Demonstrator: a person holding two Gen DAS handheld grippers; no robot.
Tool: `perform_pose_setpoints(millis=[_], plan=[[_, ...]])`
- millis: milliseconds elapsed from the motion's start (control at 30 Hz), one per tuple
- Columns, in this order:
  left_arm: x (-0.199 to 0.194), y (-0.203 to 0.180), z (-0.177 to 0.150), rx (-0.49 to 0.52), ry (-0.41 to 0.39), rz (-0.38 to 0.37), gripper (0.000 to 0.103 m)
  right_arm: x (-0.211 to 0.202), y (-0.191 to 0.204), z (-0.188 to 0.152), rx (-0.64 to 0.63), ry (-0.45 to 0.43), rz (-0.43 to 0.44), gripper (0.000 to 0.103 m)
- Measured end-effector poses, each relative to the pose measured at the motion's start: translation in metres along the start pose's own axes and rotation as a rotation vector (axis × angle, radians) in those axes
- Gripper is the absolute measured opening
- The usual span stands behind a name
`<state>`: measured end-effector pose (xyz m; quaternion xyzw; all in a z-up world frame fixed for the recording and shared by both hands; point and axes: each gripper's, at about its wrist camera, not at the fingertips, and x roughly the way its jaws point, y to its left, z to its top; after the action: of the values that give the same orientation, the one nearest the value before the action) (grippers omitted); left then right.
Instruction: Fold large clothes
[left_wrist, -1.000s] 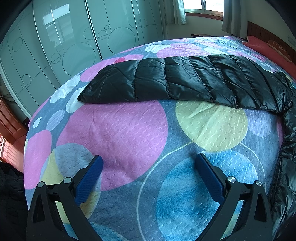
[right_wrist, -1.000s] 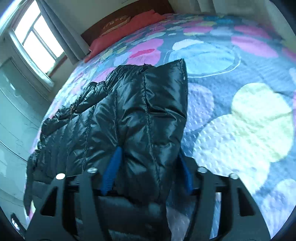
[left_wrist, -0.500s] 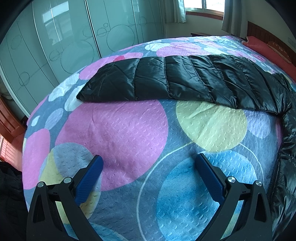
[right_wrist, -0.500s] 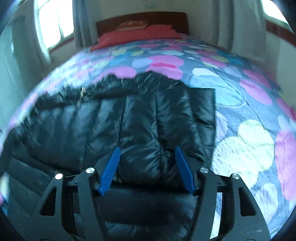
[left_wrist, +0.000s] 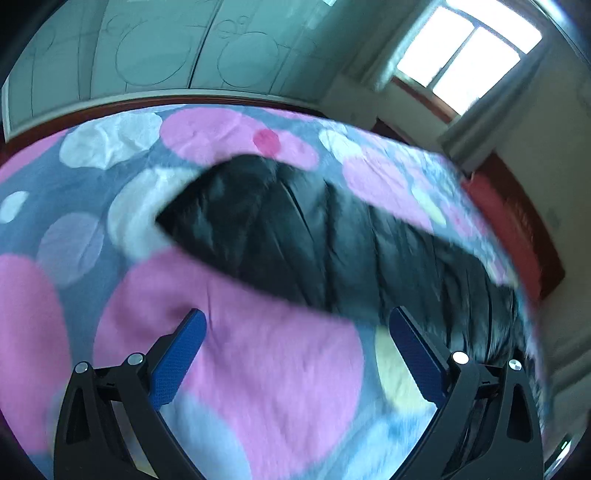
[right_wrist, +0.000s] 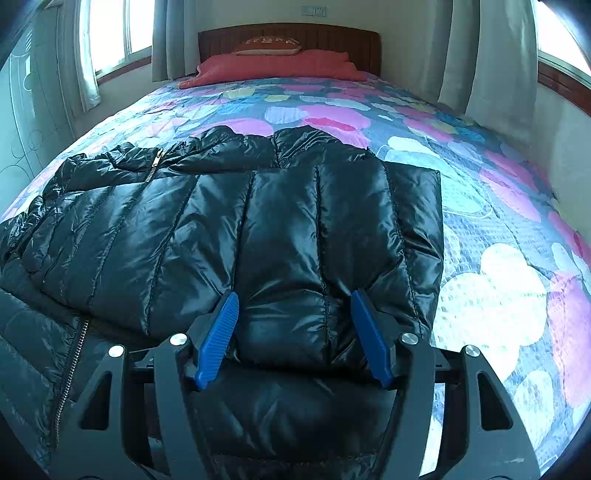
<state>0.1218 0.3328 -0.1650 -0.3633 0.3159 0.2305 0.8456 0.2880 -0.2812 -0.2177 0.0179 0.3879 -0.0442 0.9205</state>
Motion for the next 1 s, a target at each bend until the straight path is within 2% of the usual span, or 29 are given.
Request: perform_pose_setpoints(millis=[200,233,267,300,367,400,433,467,567,667,767,800,867,1000], plan=[[0.014,0.02,0.025,-0.145,-0.08,-0.099,0.098,-0.001,-0.001,-0.001,0.003,-0.01,0.002,0.063],[0.013,0.022,0.027,-0.172,-0.093,-0.101,0.093,-0.002,0.0,-0.001,0.003,-0.012,0.001,0.063],[0.01,0.024,0.027,-0.19,-0.102,-0.093,0.082,-0.001,-0.001,-0.001,0.003,-0.011,0.002,0.064],[0.008,0.026,0.028,-0.216,-0.109,-0.093,0.079,-0.002,-0.001,-0.001,0.003,-0.014,0.002,0.064],[0.009,0.033,0.029,-0.257,-0.12,-0.1,0.06,-0.002,-0.001,-0.001,0.002,-0.016,0.003,0.064],[0.009,0.036,0.031,-0.283,-0.119,-0.094,0.056,-0.002,-0.001,-0.001,0.002,-0.018,0.002,0.064],[0.008,0.038,0.031,-0.298,-0.124,-0.085,0.046,-0.002,-0.001,-0.001,0.003,-0.02,0.002,0.064],[0.008,0.04,0.031,-0.307,-0.127,-0.072,0.037,-0.003,-0.001,-0.001,0.004,-0.021,0.002,0.064],[0.009,0.041,0.033,-0.31,-0.131,-0.04,0.019,-0.004,-0.001,-0.001,0.007,-0.025,0.003,0.064],[0.004,0.029,0.036,-0.262,-0.152,0.009,0.011,-0.004,-0.001,-0.001,0.009,-0.027,0.004,0.064],[-0.012,0.009,0.036,-0.165,-0.214,0.04,0.009,-0.004,-0.001,-0.001,0.012,-0.029,0.003,0.064],[-0.02,-0.009,0.036,-0.105,-0.246,0.042,0.008,-0.004,-0.001,-0.001,0.013,-0.03,0.003,0.064],[-0.027,-0.034,0.036,-0.026,-0.278,0.03,0.008,-0.004,-0.001,-0.002,0.014,-0.031,0.002,0.064],[-0.032,-0.1,0.022,0.153,-0.296,-0.042,0.008,-0.004,-0.001,-0.001,0.018,-0.032,0.006,0.064]])
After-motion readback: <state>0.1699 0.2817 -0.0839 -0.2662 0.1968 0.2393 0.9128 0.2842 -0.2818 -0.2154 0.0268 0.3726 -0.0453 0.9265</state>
